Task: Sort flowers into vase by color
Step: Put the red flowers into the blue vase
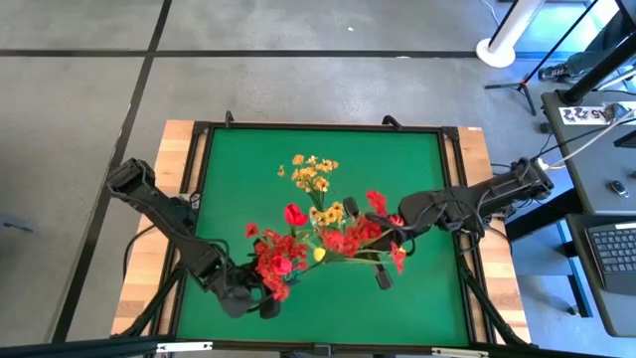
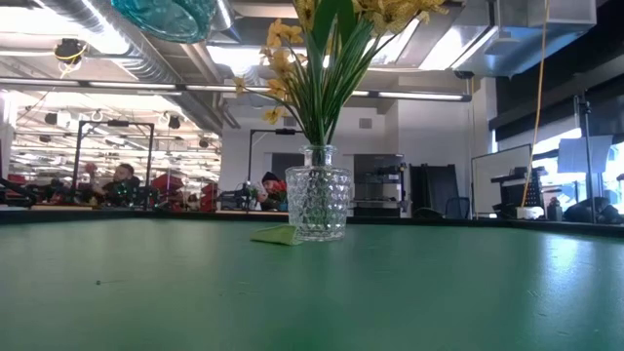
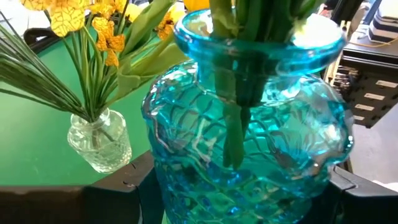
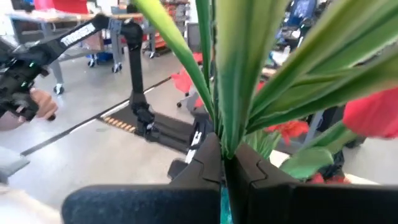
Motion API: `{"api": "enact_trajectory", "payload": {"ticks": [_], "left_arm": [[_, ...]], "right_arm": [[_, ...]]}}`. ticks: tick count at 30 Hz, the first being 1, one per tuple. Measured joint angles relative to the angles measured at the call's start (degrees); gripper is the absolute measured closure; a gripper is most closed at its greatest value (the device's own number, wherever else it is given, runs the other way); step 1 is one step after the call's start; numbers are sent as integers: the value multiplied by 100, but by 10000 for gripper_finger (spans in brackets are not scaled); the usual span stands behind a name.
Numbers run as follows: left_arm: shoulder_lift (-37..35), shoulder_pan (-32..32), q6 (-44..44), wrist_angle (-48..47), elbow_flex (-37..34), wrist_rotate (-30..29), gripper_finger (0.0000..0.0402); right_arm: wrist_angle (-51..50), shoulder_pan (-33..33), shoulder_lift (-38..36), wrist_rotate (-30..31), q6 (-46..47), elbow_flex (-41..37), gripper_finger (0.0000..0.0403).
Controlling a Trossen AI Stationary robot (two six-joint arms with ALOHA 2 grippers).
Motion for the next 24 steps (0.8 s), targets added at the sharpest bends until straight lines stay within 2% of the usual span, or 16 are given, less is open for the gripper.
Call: {"api": "enact_trajectory", "payload": {"ticks": [11, 24], "left_arm": [[4, 95, 275, 375, -2, 276, 160], [4, 81, 351, 392, -2, 356, 160]], "right_arm": [[84, -3, 223, 250, -183, 4, 403], [84, -3, 272, 498, -413, 2, 403]]}}
